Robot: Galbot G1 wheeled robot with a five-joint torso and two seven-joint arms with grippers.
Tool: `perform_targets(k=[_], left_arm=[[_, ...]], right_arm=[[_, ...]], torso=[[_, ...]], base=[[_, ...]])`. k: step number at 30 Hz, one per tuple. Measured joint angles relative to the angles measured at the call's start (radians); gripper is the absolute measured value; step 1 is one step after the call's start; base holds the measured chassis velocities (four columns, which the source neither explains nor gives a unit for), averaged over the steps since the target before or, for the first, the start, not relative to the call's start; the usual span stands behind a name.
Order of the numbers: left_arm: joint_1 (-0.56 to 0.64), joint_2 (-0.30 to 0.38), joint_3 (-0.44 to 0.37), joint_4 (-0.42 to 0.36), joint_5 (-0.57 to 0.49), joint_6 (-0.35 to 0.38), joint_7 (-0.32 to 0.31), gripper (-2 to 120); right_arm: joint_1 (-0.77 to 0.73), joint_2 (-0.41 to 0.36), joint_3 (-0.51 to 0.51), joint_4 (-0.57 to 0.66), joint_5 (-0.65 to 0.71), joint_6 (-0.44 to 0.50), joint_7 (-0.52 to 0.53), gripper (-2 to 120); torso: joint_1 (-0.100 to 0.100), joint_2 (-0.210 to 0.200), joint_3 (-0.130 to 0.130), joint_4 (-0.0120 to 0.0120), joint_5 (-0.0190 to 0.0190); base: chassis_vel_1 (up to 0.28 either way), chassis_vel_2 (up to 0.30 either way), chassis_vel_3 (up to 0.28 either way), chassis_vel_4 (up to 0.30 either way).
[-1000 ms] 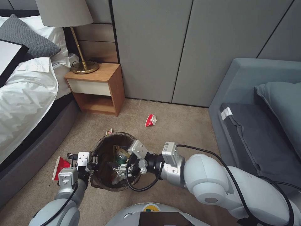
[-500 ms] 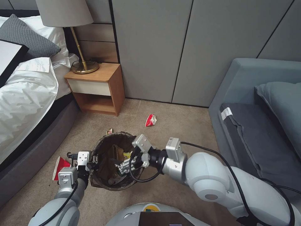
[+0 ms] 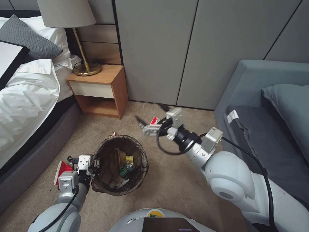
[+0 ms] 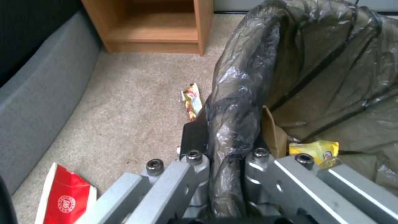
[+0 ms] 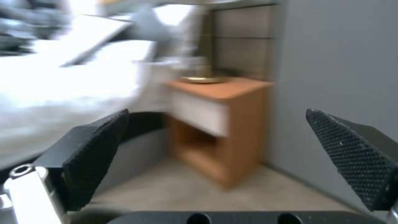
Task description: Pick up the trash bin, then pick up the garbage from the floor and place it into the trash bin.
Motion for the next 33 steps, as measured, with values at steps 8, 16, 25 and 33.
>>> perform_targets(k=[8, 16, 25, 33], left_arm=[[0.004, -0.01, -0.001, 0.0, 0.005, 0.001, 0.001, 5], [0.007, -0.008, -0.006, 0.0, 0.005, 0.004, 0.002, 5], [0.012, -0.005, -0.013, 0.0, 0.013, 0.005, 0.005, 5], [0.013, -0.011, -0.016, 0.0, 0.031, 0.008, 0.004, 5]], right_arm=[[-0.357, 0.114, 0.31, -0.068, -0.278, 0.09, -0.058, 100], [-0.552, 0.303, 0.519, -0.067, -0.502, 0.17, -0.129, 100], [-0.721, 0.483, 0.634, 0.02, -0.549, 0.19, -0.23, 100], [-0.735, 0.49, 0.676, 0.032, -0.538, 0.178, -0.236, 100]], torso=[[0.0, 0.0, 0.0, -0.0004, 0.0], [0.0, 0.0, 0.0, 0.0001, -0.0002], [0.0, 0.0, 0.0, -0.0001, -0.0004], [0.0, 0.0, 0.0, 0.0002, -0.0001]], base=[[0.0, 0.0, 0.0, 0.0], [0.0, 0.0, 0.0, 0.0], [0.0, 0.0, 0.0, 0.0], [0.0, 0.0, 0.0, 0.0]])
